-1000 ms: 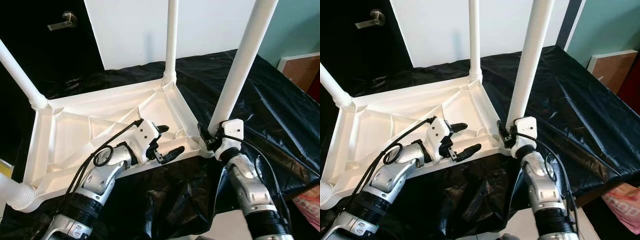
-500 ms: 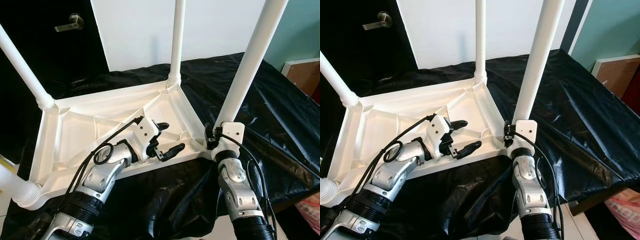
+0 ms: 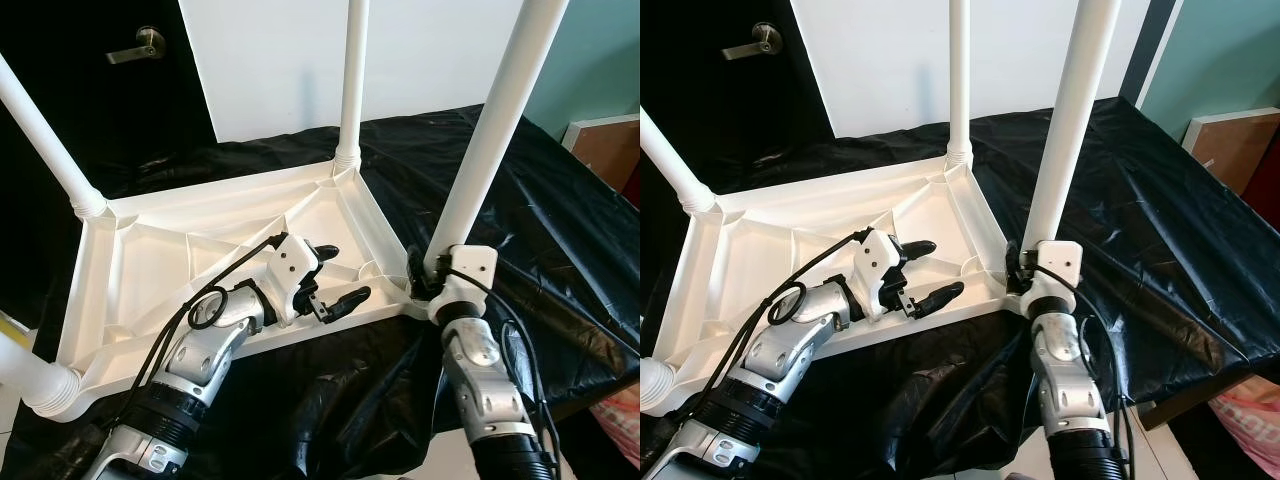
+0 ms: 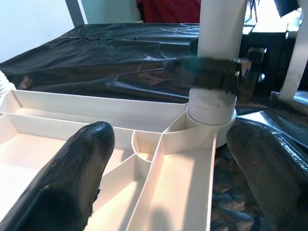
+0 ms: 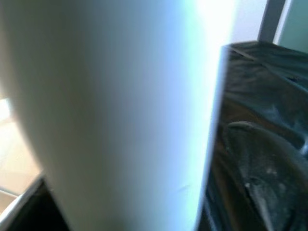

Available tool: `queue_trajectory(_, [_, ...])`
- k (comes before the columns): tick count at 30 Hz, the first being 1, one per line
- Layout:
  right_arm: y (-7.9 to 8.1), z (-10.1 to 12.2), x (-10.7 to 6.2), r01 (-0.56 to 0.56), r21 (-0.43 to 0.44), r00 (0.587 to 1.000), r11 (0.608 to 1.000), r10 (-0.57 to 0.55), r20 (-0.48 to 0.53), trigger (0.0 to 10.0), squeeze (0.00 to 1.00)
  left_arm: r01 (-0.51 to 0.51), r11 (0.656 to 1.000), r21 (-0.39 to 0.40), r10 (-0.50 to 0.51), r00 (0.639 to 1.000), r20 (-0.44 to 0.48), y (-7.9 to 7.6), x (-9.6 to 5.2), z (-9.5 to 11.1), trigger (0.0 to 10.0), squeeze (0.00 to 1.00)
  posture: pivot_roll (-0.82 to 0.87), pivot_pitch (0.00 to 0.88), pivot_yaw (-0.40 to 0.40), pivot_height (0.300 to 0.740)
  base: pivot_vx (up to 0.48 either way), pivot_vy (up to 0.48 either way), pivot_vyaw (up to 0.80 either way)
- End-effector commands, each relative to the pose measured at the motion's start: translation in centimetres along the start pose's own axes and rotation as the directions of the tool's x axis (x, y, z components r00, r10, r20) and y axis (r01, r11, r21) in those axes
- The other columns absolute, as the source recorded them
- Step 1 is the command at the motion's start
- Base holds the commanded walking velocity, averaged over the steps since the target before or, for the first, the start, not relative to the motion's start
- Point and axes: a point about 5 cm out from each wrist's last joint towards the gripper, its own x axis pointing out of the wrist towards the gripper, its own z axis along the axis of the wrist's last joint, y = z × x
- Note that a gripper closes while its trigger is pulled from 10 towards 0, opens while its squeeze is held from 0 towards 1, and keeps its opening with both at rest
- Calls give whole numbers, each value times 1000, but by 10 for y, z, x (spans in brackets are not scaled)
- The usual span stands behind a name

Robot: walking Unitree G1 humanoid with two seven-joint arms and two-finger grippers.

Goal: Building children table

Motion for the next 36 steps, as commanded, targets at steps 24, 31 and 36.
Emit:
queue_trajectory(24, [-21, 15, 4, -477, -60, 878, 877, 478, 9, 10000, 0, 81, 997, -8, -81, 997, -5, -9, -2, -2, 10000, 0, -36, 0, 16, 740, 0, 0, 0])
queue_trajectory(31, [-22, 11, 10, -548, -79, 836, 833, 548, -31, 0, 0, 80, 997, -7, -80, 997, -6, -10, -4, -2, 10000, 0, -25, 0, 11, 740, 0, 0, 0])
queue_trajectory(36, [-22, 4, 9, -567, -66, 824, 821, 564, -55, 0, 0, 74, 997, -9, -74, 997, -8, -12, -6, -2, 10000, 0, -16, 0, 6, 740, 0, 0, 0])
